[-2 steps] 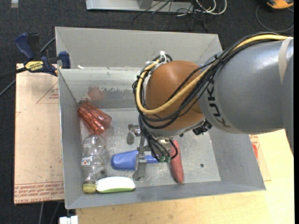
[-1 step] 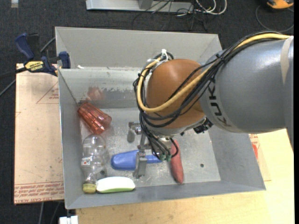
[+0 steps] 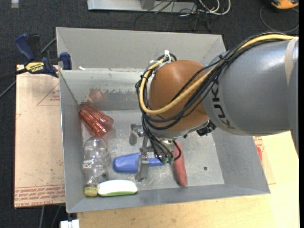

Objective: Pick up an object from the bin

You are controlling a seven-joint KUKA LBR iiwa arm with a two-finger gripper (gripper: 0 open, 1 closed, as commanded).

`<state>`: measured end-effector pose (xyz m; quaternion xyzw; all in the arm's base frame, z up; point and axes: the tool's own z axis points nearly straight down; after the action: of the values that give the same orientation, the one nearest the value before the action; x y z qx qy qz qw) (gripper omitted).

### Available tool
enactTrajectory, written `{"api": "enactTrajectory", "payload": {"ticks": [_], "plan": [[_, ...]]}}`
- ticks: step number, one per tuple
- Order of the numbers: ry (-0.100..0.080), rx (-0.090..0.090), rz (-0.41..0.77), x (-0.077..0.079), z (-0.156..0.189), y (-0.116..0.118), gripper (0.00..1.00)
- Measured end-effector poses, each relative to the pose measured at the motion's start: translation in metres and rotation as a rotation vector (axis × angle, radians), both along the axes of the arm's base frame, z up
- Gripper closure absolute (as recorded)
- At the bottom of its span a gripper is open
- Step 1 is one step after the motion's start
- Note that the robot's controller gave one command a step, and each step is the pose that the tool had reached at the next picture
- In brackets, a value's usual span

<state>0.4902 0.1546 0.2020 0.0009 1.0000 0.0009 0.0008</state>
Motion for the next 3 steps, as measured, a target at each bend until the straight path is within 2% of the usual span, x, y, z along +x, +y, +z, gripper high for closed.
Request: {"api": "enactTrajectory", "payload": {"ticks": [1, 2, 3], "plan": [[0.006, -0.002, 0.047, 0.004, -0.033, -0.009, 0.0], [0.003, 0.0, -0.037, 0.003, -0.091, -0.026, 0.0], [0.003, -0.001, 0.129, 0.026, -0.131, -0.049, 1.0]]}}
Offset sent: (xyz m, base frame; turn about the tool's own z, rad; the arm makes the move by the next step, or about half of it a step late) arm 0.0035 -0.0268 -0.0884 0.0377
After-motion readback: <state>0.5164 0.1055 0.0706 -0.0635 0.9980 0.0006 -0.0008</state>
